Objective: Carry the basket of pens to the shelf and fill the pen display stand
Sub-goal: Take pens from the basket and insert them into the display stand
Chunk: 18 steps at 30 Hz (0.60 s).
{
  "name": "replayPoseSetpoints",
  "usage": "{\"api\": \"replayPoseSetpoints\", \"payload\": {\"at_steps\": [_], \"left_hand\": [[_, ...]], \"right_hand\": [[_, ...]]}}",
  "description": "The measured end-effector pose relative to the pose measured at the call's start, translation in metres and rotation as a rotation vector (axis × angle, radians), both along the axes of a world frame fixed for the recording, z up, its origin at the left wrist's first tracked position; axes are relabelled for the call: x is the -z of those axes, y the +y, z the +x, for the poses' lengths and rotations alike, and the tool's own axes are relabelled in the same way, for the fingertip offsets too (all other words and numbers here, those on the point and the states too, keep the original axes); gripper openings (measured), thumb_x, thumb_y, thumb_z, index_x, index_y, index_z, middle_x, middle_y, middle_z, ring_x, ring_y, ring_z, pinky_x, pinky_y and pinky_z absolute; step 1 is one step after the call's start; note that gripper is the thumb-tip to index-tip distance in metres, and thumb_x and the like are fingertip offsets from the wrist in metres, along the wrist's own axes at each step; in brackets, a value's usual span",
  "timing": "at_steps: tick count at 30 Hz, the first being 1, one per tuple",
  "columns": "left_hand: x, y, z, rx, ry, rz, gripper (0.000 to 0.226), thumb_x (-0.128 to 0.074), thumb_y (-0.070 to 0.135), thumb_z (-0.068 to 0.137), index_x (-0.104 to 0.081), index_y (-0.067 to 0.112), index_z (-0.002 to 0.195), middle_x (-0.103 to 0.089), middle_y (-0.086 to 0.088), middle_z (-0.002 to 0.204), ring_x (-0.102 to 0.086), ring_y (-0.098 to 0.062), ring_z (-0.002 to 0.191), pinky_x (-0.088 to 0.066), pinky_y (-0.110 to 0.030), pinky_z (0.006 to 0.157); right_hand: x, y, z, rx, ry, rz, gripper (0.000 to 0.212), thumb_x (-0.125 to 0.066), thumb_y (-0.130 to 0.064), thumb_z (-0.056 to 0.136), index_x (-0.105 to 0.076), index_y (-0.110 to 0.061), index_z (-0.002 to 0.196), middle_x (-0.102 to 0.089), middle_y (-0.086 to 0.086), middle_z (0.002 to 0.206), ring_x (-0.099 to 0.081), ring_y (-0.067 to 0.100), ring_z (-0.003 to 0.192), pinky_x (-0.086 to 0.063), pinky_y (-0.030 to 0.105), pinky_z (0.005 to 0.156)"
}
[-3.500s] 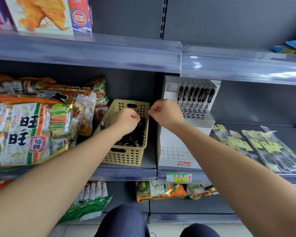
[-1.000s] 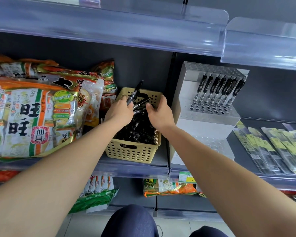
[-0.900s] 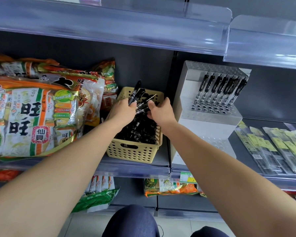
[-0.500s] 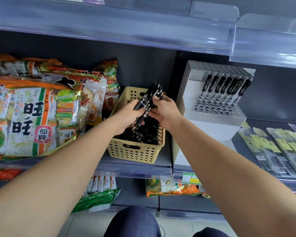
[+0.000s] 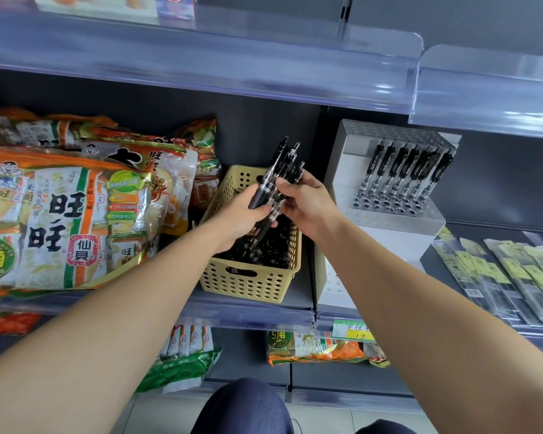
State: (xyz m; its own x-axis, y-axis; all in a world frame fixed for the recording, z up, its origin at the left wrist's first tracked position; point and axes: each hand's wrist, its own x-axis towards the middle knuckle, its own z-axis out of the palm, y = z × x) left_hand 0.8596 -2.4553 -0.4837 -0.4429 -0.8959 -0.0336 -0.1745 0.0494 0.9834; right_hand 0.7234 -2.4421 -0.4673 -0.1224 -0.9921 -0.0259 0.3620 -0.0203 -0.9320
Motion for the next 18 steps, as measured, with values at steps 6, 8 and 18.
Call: {"api": "replayPoseSetpoints", "payload": {"at_steps": [6,8,18], "left_hand": [[-0.001,-0.002,0.004,-0.021,0.001,0.053,0.023,-0.05,0.005,0.096,-0.06,0.023,0.107,-0.066,-0.008,0.115,-0.061,-0.026,0.112,-0.045,-0.051,0.101],[-0.003,-0.001,0.004,-0.014,0.025,0.089,0.023,-0.049,0.003,0.096,-0.061,0.021,0.104,-0.066,-0.009,0.115,-0.06,-0.026,0.113,-0.045,-0.049,0.102],[-0.011,0.003,0.007,0.078,0.035,0.171,0.021,-0.046,0.0,0.097,-0.06,0.009,0.109,-0.067,-0.014,0.113,-0.063,-0.032,0.11,-0.052,-0.048,0.092]], "right_hand": [[-0.006,0.005,-0.005,-0.055,-0.1,0.009,0.024,-0.05,0.007,0.091,-0.061,-0.014,0.092,-0.065,0.005,0.089,-0.062,0.02,0.084,-0.054,0.034,0.075],[-0.007,0.006,-0.006,-0.06,-0.123,0.013,0.024,-0.05,0.007,0.091,-0.061,-0.014,0.095,-0.065,0.006,0.091,-0.061,0.022,0.088,-0.051,0.039,0.086],[-0.01,0.007,-0.009,-0.045,-0.117,-0.031,0.02,-0.053,0.005,0.092,-0.063,-0.013,0.093,-0.066,0.008,0.089,-0.064,0.021,0.081,-0.053,0.042,0.086]]}}
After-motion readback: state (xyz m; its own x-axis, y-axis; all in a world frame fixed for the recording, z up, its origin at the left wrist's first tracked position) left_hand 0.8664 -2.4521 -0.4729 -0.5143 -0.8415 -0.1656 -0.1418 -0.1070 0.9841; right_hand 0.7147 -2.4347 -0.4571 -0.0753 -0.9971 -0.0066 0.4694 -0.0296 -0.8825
